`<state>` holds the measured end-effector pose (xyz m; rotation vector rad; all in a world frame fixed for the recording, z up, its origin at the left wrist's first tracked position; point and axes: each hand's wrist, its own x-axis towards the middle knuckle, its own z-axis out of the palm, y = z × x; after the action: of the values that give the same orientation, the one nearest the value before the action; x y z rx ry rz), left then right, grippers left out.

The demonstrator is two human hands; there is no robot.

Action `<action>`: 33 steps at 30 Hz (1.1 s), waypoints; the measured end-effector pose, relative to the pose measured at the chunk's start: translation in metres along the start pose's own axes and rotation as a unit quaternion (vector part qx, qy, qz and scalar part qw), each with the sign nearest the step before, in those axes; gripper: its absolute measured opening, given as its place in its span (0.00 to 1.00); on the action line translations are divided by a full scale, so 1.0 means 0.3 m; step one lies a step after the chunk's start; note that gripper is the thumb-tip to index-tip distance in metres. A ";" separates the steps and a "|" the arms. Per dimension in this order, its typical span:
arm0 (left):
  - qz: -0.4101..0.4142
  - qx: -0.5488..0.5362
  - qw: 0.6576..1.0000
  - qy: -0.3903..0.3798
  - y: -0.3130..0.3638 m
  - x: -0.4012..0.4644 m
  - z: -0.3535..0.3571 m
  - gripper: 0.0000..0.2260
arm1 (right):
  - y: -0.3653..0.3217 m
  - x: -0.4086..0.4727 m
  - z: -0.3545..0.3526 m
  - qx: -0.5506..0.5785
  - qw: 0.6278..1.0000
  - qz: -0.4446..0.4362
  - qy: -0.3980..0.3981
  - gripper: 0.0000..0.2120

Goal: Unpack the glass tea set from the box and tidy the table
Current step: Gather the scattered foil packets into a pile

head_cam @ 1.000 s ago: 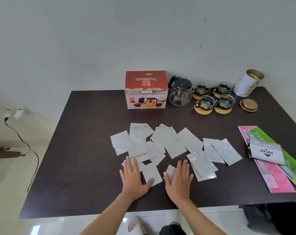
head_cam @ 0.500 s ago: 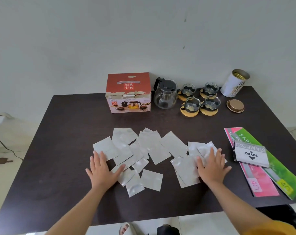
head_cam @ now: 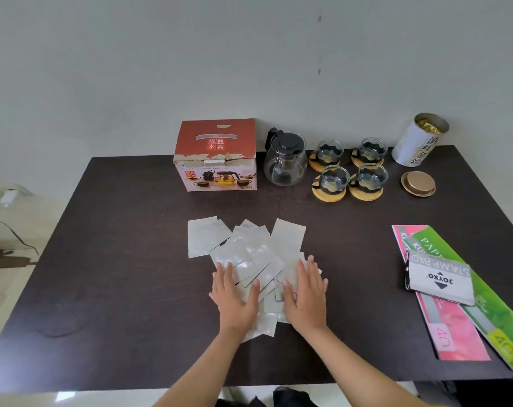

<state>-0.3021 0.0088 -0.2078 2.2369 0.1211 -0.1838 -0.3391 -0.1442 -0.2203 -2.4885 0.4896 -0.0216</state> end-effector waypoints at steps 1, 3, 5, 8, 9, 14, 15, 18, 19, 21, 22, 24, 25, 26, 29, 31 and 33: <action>0.008 0.002 1.000 0.011 -0.010 0.003 -0.013 0.41 | 0.009 -0.008 -0.006 0.002 1.000 -0.010 -0.006 0.42; 0.008 0.042 0.999 0.032 -0.049 0.016 -0.050 0.39 | 0.023 -0.044 -0.021 -0.047 0.997 -0.046 -0.049 0.44; -0.004 0.091 0.995 0.043 -0.094 0.043 -0.091 0.37 | 0.035 -0.094 -0.016 -0.118 0.983 -0.097 -0.104 0.47; -0.005 0.158 0.987 0.039 -0.137 0.107 -0.143 0.34 | 0.029 -0.127 0.016 -0.182 0.967 -0.121 -0.128 0.47; -0.005 0.174 0.984 0.036 -0.142 0.133 -0.155 0.34 | 0.017 -0.116 0.025 -0.186 0.968 -0.111 -0.130 0.45; -0.015 0.237 0.971 0.008 -0.126 0.248 -0.175 0.32 | -0.049 -0.023 0.044 -0.172 0.972 -0.099 -0.127 0.42; -0.016 0.242 0.970 0.003 -0.122 0.258 -0.170 0.31 | -0.059 -0.007 0.035 -0.161 0.973 -0.105 -0.129 0.43; -0.007 0.219 0.976 0.009 -0.108 0.238 -0.150 0.31 | -0.055 0.050 -0.009 -0.110 0.983 -0.107 -0.103 0.42; 0.003 0.205 0.979 0.017 -0.105 0.213 -0.144 0.33 | -0.048 0.080 -0.029 -0.097 0.987 -0.102 -0.080 0.42; 0.031 0.176 0.983 0.031 -0.112 0.140 -0.133 0.39 | -0.029 0.165 -0.056 -0.079 0.993 -0.071 -0.049 0.42; 0.048 0.172 0.984 0.031 -0.123 0.098 -0.128 0.42 | -0.024 0.217 -0.066 -0.074 0.995 -0.054 -0.045 0.43; 0.081 0.194 0.978 0.010 -0.142 0.026 -0.121 0.47 | -0.025 0.325 -0.077 -0.075 0.995 -0.029 -0.055 0.42; 0.090 0.218 0.972 -0.008 -0.146 0.001 -0.119 0.50 | -0.030 0.372 -0.078 -0.079 0.994 -0.021 -0.069 0.41; 0.092 0.245 0.965 -0.027 -0.145 -0.014 -0.118 0.53 | -0.033 0.411 -0.076 -0.085 0.992 -0.017 -0.087 0.39; 0.071 0.330 0.939 -0.067 -0.128 -0.013 -0.120 0.60 | -0.053 0.453 -0.061 -0.105 0.986 -0.032 -0.124 0.37; 0.056 0.355 0.930 -0.077 -0.117 0.001 -0.118 0.61 | -0.065 0.428 -0.050 -0.090 0.987 -0.052 -0.121 0.36; 0.044 0.354 0.931 -0.083 -0.112 0.006 -0.113 0.61 | -0.073 0.377 -0.031 -0.053 0.987 -0.084 -0.123 0.36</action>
<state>-0.3023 0.0564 -0.2130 2.9227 -0.1668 -0.4205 -0.2274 -0.1726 -0.2111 -2.5834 0.1818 0.2481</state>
